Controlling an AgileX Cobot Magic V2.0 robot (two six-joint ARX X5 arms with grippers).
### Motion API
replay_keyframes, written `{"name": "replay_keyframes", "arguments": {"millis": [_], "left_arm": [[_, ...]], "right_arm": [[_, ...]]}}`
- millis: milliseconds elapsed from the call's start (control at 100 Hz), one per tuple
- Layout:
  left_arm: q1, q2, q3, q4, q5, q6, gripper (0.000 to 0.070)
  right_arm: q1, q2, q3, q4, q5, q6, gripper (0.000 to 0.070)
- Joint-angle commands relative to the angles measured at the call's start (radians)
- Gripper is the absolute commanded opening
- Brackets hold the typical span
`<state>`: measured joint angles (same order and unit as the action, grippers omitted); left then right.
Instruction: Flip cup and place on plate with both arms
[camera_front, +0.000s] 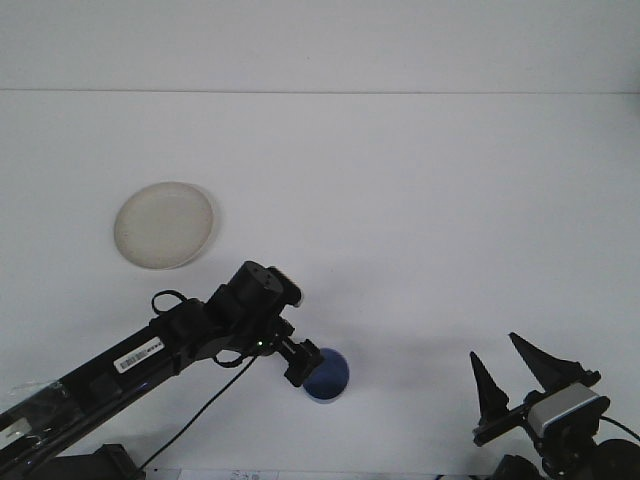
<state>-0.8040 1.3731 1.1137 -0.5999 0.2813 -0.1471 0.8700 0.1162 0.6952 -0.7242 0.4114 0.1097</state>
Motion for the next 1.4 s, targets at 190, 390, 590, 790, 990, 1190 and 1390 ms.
{"name": "replay_keyframes", "arguments": {"millis": [190,390,590,790,990,1190,1390], "left_arm": [[-0.046,0.105,0.026,0.014,-0.054,0.031,0.0545],[-0.067,0.164,0.026,0.026,-0.054,0.055,0.0534],[-0.084,0.196,0.026,0.025,-0.054,0.061,0.019],[-0.095,0.195,0.027,0.022,-0.054,0.077,0.0009],[-0.094,0.194,0.094,-0.05,-0.059,0.102,0.0009],[-0.049,0.182,0.3,-0.266,-0.165,0.184,0.0008],[0.116,0.136,0.529,-0.431,-0.259,0.253,0.0006]], "right_arm": [[0.01,-0.004,0.003,0.005,-0.002,0.006,0.0444],[0.01,-0.004,0.003,0.005,-0.002,0.006,0.0444],[0.01,-0.004,0.003,0.005,-0.002,0.006,0.0444],[0.01,-0.004,0.003,0.005,-0.002,0.006,0.0444],[0.01,-0.004,0.003,0.005,-0.002,0.006,0.0444],[0.01,-0.004,0.003,0.005,-0.002,0.006,0.0444],[0.01,-0.004,0.003,0.005,-0.002,0.006,0.0443]]}}
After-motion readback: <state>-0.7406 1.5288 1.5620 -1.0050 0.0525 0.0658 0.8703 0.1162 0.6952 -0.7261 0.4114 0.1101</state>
